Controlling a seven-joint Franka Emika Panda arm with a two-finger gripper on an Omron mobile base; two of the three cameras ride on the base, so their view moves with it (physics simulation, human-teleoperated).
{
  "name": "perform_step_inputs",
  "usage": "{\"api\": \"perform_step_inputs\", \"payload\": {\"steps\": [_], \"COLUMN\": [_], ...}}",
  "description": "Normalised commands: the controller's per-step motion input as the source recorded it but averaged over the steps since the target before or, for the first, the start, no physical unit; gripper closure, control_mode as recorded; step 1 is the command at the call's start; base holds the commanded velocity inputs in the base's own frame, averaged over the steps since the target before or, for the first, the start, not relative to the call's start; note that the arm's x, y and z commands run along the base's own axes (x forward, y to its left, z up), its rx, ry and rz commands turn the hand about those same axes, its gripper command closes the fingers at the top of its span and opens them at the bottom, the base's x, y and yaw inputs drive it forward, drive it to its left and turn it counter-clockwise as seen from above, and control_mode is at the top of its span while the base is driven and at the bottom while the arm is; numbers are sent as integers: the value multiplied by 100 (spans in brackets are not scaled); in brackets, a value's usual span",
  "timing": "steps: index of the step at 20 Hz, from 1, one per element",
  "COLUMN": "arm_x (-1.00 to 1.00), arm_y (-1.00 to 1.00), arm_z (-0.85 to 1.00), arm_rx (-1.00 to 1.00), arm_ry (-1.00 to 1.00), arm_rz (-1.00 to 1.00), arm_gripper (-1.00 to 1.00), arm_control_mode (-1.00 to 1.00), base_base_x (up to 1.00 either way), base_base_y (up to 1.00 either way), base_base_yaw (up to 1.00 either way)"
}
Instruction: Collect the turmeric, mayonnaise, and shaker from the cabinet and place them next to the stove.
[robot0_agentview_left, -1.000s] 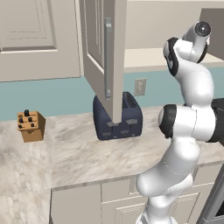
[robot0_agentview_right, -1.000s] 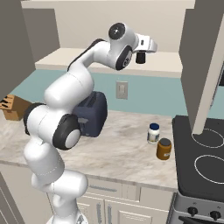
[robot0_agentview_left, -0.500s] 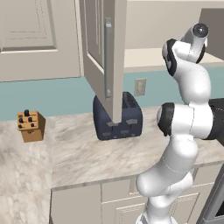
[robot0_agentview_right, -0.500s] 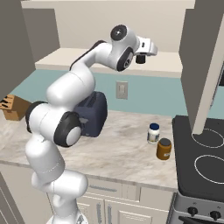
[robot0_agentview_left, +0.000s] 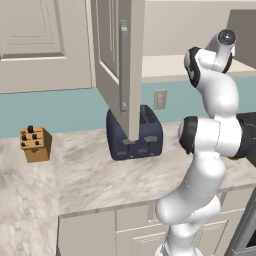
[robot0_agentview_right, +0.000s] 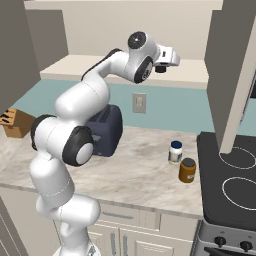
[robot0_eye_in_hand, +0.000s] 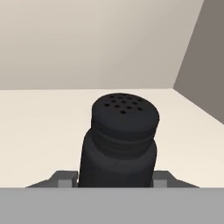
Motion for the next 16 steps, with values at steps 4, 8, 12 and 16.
{"api": "perform_step_inputs", "payload": {"steps": [4, 8, 12, 16], "arm_x": [10, 2, 0, -21], "arm_y": [-1, 0, 0, -2], "arm_z": [-5, -4, 0, -4], "arm_rx": [0, 0, 0, 2], "arm_ry": [1, 3, 2, 0], "arm_rz": [0, 0, 0, 0], "arm_gripper": [100, 100, 100, 100], "arm_control_mode": [-100, -100, -100, -100], "base_base_x": [0, 0, 0, 0], "base_base_y": [0, 0, 0, 0], "base_base_yaw": [0, 0, 0, 0]}}
